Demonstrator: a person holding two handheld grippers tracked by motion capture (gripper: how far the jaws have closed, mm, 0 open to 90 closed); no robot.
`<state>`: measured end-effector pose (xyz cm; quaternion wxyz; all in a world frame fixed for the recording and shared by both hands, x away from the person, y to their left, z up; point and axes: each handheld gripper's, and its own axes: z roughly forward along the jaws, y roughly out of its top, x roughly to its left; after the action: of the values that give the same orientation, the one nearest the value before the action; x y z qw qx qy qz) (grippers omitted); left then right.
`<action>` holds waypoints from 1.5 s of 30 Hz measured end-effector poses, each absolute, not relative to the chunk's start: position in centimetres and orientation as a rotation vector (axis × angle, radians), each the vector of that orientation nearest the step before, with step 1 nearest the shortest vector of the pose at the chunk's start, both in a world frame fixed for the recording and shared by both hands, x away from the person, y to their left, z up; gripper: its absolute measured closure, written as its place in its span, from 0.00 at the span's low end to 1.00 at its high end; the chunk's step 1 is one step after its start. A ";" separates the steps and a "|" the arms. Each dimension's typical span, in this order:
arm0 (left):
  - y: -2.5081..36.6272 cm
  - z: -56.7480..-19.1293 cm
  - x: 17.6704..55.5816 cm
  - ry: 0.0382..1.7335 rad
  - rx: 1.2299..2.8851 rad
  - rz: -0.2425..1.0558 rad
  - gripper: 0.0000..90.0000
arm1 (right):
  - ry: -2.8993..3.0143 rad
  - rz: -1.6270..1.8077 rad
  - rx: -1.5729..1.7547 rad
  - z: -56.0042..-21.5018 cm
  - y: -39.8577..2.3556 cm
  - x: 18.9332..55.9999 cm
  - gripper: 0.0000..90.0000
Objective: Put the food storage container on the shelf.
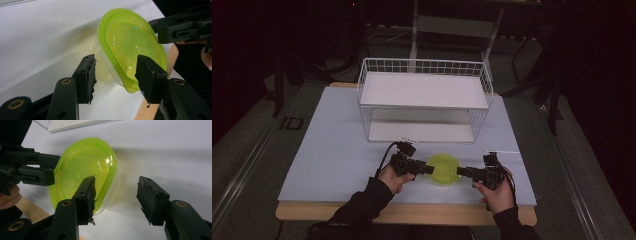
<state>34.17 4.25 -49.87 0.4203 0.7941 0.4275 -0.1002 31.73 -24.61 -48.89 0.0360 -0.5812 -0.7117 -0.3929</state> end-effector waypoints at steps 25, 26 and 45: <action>4.5 -46.9 32.7 1.171 1.983 -0.186 0.90 | -2.228 -1.258 -1.725 -46.3 -22.7 30.6 0.89; 4.6 -46.6 32.7 1.173 1.979 -0.183 0.90 | -2.232 -1.264 -1.720 -46.1 -22.6 30.6 0.89; 7.2 -39.1 33.0 1.198 1.913 -0.037 0.90 | -2.313 -1.402 -1.627 -39.4 -19.8 32.5 0.89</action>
<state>33.03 7.21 -39.06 0.4279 0.7658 0.4799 -0.0147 32.54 -19.83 -39.41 -0.0075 -0.5155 -0.7327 -0.4442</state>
